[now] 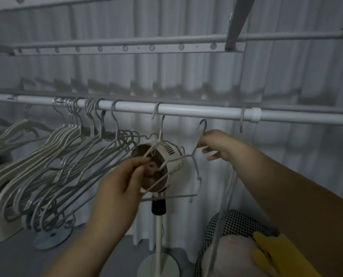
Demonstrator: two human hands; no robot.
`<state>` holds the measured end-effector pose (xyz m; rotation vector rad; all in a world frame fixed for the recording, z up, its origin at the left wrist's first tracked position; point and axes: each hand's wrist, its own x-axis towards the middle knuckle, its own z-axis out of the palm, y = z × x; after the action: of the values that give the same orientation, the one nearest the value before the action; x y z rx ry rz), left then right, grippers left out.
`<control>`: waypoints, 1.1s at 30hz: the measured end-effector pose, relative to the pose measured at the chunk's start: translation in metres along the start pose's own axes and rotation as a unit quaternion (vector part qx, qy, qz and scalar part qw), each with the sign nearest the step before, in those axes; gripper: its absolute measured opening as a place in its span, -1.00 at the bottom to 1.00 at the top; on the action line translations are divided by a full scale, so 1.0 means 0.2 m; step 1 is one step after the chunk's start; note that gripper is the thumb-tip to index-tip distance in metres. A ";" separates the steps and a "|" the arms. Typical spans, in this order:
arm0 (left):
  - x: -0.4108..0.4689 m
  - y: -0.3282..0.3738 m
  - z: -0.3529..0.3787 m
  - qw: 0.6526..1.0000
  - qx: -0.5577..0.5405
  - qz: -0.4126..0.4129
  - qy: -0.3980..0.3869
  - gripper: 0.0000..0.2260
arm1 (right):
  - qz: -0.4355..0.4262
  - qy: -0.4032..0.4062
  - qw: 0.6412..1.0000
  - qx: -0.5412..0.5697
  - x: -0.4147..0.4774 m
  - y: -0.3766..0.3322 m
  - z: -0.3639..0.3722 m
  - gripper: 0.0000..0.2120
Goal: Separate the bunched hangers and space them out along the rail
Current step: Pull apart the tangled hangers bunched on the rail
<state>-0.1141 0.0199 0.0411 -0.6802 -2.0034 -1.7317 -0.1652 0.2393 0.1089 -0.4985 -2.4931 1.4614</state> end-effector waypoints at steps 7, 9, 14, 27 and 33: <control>-0.30 -0.12 -0.22 0.995 -0.030 -0.065 0.068 -0.64 | -0.072 -0.091 0.992 -0.042 -0.10 0.05 0.01 -0.49; -0.36 -0.09 -0.26 0.995 -0.024 -0.058 0.076 -0.65 | -0.117 -0.110 0.979 -0.125 -0.14 0.04 0.05 -0.60; -0.43 -0.07 -0.46 0.991 -0.053 -0.090 0.087 -0.73 | -0.164 -0.187 0.959 -0.133 -0.33 -0.03 0.08 -0.84; -0.72 -0.17 -1.08 0.964 0.143 -0.182 0.128 -0.71 | -0.091 -0.174 0.977 0.086 -1.05 -0.17 0.49 -0.69; -0.97 0.08 -1.02 0.978 0.045 -0.167 -0.116 -0.87 | -0.065 -0.117 0.981 0.140 -1.38 -0.17 0.65 -0.68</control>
<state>0.0490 -0.2001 -0.0304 -0.5605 -2.4606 -1.7967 0.0383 0.0128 0.0722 -0.1175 -2.3725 1.8701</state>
